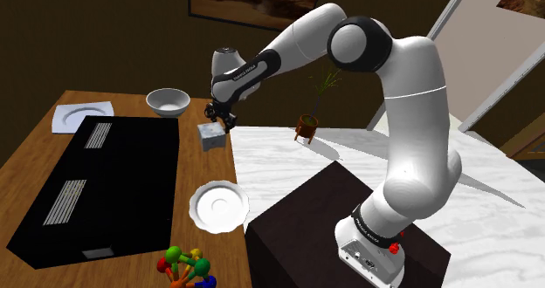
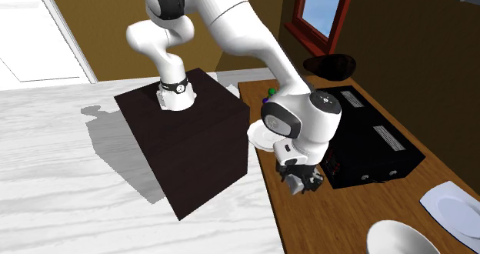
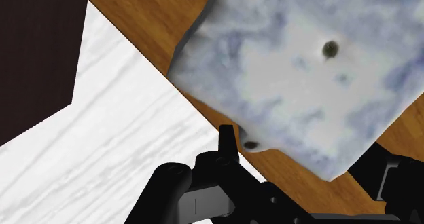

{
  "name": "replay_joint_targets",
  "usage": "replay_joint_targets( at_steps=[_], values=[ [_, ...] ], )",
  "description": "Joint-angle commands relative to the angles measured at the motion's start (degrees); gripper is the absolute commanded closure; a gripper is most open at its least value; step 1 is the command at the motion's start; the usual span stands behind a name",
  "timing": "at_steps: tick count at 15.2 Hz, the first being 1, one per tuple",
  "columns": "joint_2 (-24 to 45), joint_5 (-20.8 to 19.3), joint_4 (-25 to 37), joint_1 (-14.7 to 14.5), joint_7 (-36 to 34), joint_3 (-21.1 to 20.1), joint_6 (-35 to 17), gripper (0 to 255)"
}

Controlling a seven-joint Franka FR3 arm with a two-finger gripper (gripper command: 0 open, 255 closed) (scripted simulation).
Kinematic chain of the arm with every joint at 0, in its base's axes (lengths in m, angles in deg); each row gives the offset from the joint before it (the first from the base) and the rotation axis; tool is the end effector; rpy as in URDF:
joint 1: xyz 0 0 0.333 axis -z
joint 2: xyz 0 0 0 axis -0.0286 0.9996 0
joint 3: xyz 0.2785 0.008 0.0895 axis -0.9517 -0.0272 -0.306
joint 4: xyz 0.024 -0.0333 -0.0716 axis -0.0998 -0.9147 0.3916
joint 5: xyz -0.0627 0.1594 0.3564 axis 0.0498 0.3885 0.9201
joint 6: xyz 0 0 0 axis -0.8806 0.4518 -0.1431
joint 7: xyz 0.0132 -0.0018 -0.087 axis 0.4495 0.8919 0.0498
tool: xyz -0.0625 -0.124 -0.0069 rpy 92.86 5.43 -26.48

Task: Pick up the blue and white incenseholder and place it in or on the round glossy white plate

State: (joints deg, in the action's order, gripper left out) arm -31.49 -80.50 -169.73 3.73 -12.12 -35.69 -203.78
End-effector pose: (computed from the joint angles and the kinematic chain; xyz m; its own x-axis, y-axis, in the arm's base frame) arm 0.6430 0.0959 0.1222 0.3086 -0.9510 0.0172 -0.9512 -0.3083 0.0158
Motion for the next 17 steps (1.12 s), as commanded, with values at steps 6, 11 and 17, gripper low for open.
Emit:
replay_joint_targets(
  at_steps=[6, 11, 17],
  values=[
    [-4.66, 0.73, -3.12, 0.26, -0.23, -0.85, 1.5, 255],
    [-12.38, 0.79, -16.22, -1.19, -4.25, -2.01, -3.81, 255],
    [-20.55, 1.32, -29.47, -3.56, -9.37, -3.94, -8.88, 255]
  ],
)
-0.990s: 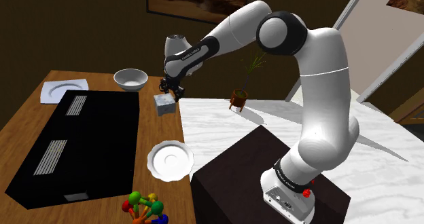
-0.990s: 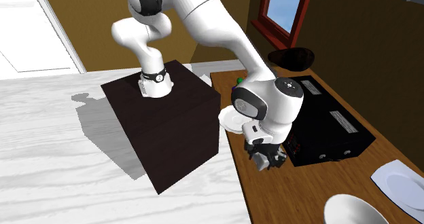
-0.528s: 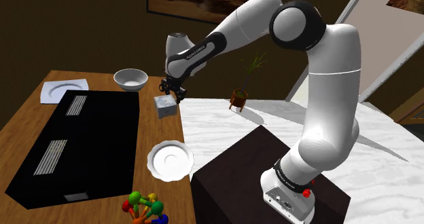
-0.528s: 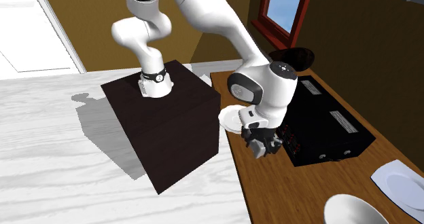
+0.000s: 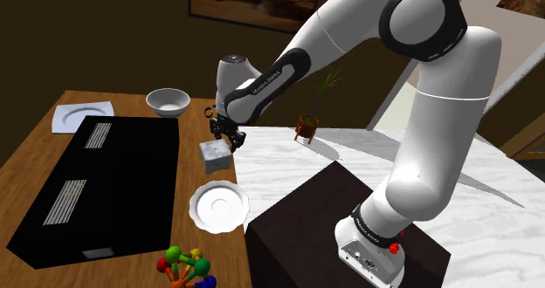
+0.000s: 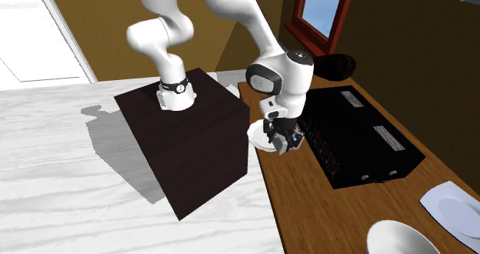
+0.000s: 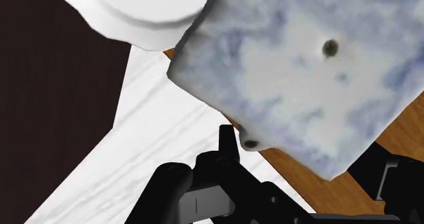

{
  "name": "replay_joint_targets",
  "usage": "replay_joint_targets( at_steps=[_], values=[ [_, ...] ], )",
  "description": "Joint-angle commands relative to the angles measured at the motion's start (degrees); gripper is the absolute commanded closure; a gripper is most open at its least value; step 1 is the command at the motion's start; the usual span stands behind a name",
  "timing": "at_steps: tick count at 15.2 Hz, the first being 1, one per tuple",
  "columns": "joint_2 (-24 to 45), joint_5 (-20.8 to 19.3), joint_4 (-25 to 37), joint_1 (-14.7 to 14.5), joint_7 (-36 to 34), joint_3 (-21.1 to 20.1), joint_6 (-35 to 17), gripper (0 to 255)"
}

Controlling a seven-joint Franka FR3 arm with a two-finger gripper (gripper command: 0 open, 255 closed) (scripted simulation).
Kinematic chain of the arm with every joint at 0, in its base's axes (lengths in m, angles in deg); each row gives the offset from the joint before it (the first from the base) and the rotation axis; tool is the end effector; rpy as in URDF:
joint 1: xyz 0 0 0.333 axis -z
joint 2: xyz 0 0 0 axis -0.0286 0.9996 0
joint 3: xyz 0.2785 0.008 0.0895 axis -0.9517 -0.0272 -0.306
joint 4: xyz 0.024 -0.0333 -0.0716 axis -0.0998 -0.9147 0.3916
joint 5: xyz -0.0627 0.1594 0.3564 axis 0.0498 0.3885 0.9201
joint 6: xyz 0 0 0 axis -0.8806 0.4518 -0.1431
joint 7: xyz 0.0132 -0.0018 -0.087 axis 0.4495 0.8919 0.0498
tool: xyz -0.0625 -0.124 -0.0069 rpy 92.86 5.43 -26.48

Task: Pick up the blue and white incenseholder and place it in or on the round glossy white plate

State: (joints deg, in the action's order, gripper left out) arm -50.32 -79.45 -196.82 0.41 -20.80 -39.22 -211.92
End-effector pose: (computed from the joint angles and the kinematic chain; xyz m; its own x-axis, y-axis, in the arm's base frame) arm 0.5197 0.1578 0.1521 0.3095 -0.9507 0.0170 -0.9508 -0.3093 0.0160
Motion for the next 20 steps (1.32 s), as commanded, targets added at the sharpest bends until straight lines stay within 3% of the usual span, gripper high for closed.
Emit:
replay_joint_targets(
  at_steps=[1, 9, 20],
  values=[
    [-3.01, 0.43, -4.38, -0.7, -1.58, -0.81, -1.46, 255],
    [-12.67, 3.07, -18.54, -5.02, -9.02, -5.28, -6.15, 255],
    [-2.84, -5.6, -17.07, -8.38, -15.46, -0.21, -13.92, 255]
  ],
)
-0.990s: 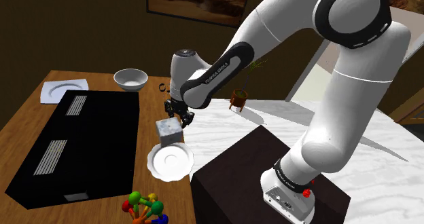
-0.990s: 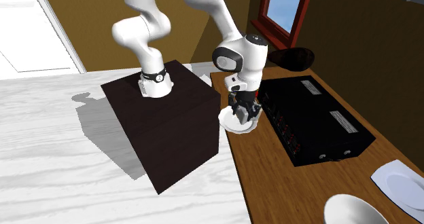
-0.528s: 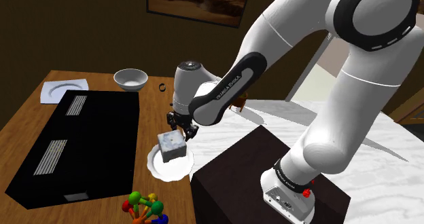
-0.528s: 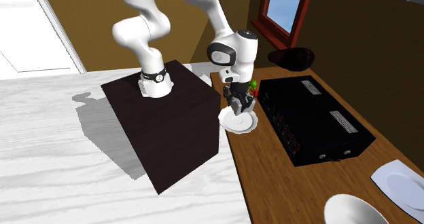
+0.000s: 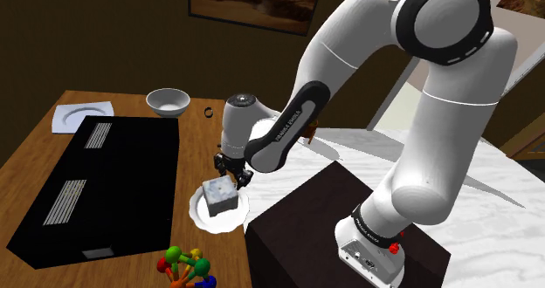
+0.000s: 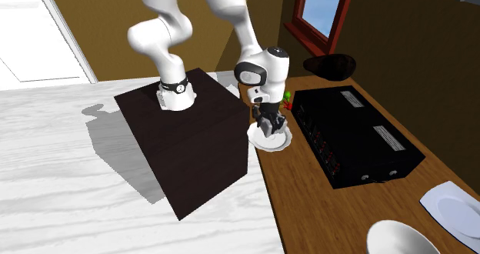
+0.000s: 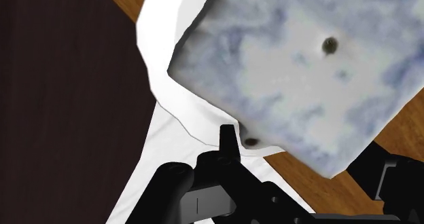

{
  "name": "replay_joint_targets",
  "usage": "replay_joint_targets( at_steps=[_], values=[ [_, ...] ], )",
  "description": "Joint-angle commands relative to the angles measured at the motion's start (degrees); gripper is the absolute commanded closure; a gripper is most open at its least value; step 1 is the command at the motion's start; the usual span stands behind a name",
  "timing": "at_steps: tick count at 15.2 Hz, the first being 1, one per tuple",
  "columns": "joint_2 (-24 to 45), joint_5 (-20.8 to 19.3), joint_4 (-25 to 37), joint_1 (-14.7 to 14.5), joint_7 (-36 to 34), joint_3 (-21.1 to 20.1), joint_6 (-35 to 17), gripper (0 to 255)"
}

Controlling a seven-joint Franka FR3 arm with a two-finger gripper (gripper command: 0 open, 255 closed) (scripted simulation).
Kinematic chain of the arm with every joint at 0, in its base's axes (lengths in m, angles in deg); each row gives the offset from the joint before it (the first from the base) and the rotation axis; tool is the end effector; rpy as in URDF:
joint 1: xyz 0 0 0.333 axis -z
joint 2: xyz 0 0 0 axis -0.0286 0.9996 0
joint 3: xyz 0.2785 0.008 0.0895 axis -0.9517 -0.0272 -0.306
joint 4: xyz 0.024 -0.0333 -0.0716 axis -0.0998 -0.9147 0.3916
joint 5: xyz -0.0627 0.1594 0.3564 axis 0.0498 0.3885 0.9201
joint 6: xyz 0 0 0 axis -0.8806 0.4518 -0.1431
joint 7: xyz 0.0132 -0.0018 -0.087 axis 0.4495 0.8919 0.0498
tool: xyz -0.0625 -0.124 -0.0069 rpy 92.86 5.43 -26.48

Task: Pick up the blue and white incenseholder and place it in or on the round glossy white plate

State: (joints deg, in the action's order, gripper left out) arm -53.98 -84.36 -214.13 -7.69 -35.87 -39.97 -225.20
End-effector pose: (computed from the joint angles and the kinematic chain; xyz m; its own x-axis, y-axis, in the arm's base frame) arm 0.3981 0.2115 0.1058 0.3083 -0.9511 0.0176 -0.9512 -0.3080 0.0164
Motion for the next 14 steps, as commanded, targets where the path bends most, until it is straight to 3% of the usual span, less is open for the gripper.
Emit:
replay_joint_targets(
  at_steps=[1, 5, 12, 13, 14],
  values=[
    [1.73, -1.39, 0.47, -0.72, -0.93, 1.14, -1.3, 255],
    [5.04, -3.71, 1.4, -2.46, -2.75, 3.38, -3.68, 255],
    [5.04, -3.69, 1.4, -2.48, -2.74, 3.4, -3.68, 255],
    [5.03, -3.69, 1.4, -2.48, -2.74, 3.4, -3.68, 0],
    [5.03, -3.7, 1.39, -2.49, -2.75, 3.4, -3.69, 0]
  ],
)
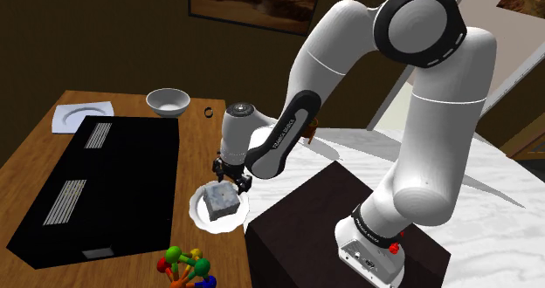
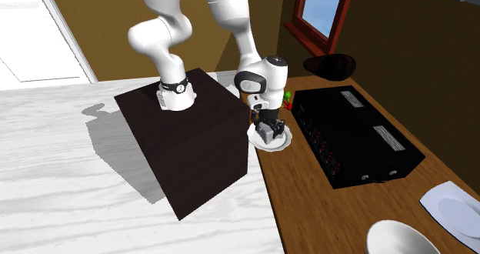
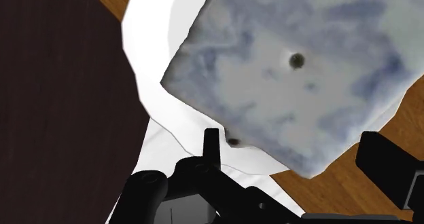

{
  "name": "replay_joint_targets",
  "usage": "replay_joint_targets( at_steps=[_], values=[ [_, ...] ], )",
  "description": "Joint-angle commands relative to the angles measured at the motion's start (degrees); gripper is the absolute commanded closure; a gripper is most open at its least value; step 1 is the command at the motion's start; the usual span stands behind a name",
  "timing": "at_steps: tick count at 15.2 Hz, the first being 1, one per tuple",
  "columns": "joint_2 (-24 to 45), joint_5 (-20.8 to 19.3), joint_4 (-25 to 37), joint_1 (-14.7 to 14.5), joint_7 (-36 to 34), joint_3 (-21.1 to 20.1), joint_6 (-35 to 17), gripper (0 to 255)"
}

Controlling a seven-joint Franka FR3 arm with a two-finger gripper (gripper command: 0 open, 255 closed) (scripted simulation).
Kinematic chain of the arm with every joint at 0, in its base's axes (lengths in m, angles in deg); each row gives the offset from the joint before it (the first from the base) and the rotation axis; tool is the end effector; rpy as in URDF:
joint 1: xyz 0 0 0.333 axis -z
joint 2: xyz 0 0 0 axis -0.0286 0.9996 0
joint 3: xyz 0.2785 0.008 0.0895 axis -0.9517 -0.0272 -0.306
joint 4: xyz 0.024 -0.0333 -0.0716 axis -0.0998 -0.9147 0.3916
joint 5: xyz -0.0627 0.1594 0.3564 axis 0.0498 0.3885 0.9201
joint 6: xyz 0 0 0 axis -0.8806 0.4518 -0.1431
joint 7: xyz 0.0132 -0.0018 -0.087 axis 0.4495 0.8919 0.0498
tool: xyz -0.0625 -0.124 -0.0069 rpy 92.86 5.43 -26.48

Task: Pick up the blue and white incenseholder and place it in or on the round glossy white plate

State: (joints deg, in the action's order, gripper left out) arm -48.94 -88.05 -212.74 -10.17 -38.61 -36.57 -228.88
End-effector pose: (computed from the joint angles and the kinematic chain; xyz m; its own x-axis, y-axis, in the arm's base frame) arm 0.3969 0.2099 0.0771 0.3083 -0.9511 0.0175 -0.9512 -0.3081 0.0155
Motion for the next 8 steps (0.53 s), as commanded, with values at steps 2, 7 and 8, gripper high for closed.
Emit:
replay_joint_targets(
  at_steps=[2, 7, 8],
  values=[
    [0.0, 0.0, 0.01, 0.0, 0.0, 0.0, -0.01, 0],
    [-6.66, 4.88, -1.56, 3.61, 3.7, -4.75, 5.04, 0],
    [-8.4, 6.38, -1.84, 4.38, 4.81, -5.85, 6.42, 0]
  ],
)
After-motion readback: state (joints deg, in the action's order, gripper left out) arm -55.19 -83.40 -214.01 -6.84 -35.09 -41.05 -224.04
